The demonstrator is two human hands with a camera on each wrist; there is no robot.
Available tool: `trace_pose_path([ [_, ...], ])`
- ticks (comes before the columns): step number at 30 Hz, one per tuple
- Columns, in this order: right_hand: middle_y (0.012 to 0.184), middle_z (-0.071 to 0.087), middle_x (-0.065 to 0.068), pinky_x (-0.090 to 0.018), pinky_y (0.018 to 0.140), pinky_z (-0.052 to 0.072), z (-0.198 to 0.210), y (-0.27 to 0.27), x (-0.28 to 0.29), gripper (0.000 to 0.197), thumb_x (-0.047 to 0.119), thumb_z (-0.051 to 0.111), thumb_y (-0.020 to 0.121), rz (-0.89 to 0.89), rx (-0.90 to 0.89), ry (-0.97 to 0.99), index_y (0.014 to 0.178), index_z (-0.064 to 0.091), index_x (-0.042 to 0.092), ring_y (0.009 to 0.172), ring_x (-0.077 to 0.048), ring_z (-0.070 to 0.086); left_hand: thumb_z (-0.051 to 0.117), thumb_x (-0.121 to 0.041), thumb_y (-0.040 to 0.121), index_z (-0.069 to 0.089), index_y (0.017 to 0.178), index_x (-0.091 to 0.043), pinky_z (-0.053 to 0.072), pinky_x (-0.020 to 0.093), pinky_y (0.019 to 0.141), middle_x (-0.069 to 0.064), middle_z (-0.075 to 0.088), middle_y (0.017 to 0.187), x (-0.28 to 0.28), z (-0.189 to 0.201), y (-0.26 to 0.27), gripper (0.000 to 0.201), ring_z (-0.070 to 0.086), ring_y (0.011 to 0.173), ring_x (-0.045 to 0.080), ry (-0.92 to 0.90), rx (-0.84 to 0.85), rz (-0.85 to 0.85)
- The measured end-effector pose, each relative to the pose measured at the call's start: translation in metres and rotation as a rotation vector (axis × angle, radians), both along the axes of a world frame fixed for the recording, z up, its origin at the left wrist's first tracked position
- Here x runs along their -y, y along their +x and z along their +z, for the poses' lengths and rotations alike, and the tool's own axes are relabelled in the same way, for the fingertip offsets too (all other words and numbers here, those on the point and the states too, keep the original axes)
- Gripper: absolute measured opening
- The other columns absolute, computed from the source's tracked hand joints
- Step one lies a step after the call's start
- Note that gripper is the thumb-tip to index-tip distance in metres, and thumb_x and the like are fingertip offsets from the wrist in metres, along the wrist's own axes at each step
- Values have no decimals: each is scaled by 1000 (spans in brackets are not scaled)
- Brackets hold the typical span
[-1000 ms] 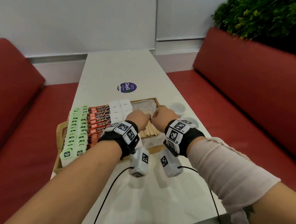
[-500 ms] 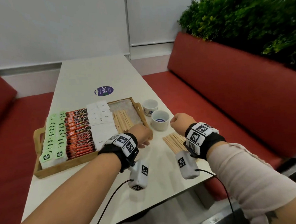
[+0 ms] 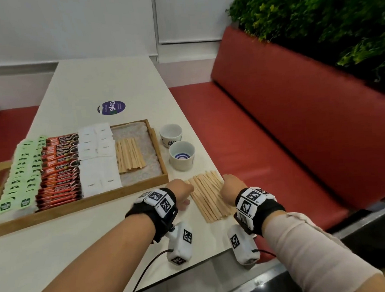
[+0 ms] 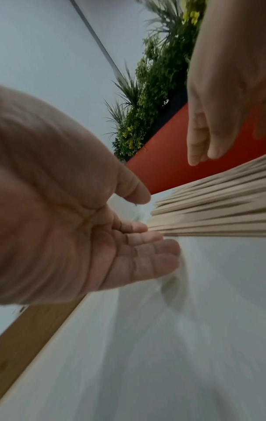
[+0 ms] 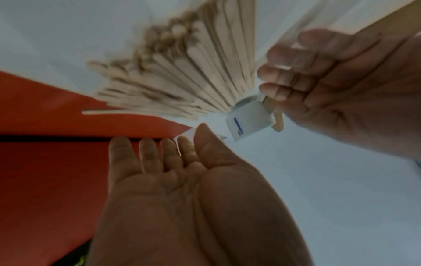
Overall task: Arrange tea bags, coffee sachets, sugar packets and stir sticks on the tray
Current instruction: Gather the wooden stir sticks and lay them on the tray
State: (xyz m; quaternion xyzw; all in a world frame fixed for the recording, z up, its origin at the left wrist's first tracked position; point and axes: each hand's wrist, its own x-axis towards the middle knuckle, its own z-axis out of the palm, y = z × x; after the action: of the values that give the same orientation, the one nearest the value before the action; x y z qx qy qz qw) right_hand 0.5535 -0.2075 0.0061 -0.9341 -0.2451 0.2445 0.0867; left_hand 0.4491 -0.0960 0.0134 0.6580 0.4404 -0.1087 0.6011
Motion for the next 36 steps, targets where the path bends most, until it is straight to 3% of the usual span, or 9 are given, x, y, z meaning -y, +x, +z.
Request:
trace_pose_path([
  [7,149,26,-11,-44,111,30,-27,-11,-10,54,22,51,92,67,-32,-55,139,32,5,138,-31,25,49,-16,97,47,122,4,52,42,87,16,53,104,3,-9,16,33,61,96,32,-22,18,144],
  [11,149,27,-11,-42,110,30,-29,-20,-15,52,19,49,93,76,-49,-12,139,30,4,139,-31,22,50,-14,95,50,95,-2,52,44,85,12,56,86,7,-9,19,12,59,72,25,-38,34,200],
  [13,145,32,-12,-41,107,32,-26,-23,-19,50,17,49,94,83,-69,16,139,31,4,136,-31,29,50,-12,93,51,92,-2,52,37,72,12,55,77,9,-10,21,10,55,64,24,-33,41,213],
  [15,141,41,-14,-39,105,36,-22,-24,-22,46,13,48,94,87,-94,54,137,33,4,131,-31,39,48,-11,94,52,87,-3,51,31,66,13,57,84,12,-8,21,11,55,67,24,17,32,206],
  [18,136,48,-16,-35,100,38,-17,-22,-23,42,11,45,95,72,-121,98,135,37,3,126,-32,47,49,-11,94,59,100,1,53,35,74,16,56,91,13,-9,21,17,56,74,26,60,37,193],
  [21,133,50,-17,-36,98,38,-12,-19,-23,35,11,43,94,36,-104,155,128,43,2,123,-33,48,50,-9,93,55,117,13,51,32,68,17,57,91,12,-12,21,33,54,66,23,57,26,202],
  [28,128,56,-14,-24,75,39,-7,-9,-27,35,12,53,92,-70,-278,224,125,53,2,117,-28,55,55,-9,89,56,116,12,53,40,85,27,62,118,11,-14,20,35,57,80,24,70,14,210],
  [32,129,56,-14,-25,78,42,-8,-5,-32,37,12,52,91,-93,-374,260,128,54,4,118,-28,55,57,-9,89,56,115,14,51,31,63,29,62,118,4,-16,20,35,55,77,24,131,-17,172],
  [36,129,56,-16,-33,92,51,-12,-6,-37,38,8,51,91,-114,-479,323,128,54,3,113,-28,58,59,-8,89,57,114,13,54,46,87,32,65,99,-1,-13,19,34,63,77,34,81,-51,134],
])
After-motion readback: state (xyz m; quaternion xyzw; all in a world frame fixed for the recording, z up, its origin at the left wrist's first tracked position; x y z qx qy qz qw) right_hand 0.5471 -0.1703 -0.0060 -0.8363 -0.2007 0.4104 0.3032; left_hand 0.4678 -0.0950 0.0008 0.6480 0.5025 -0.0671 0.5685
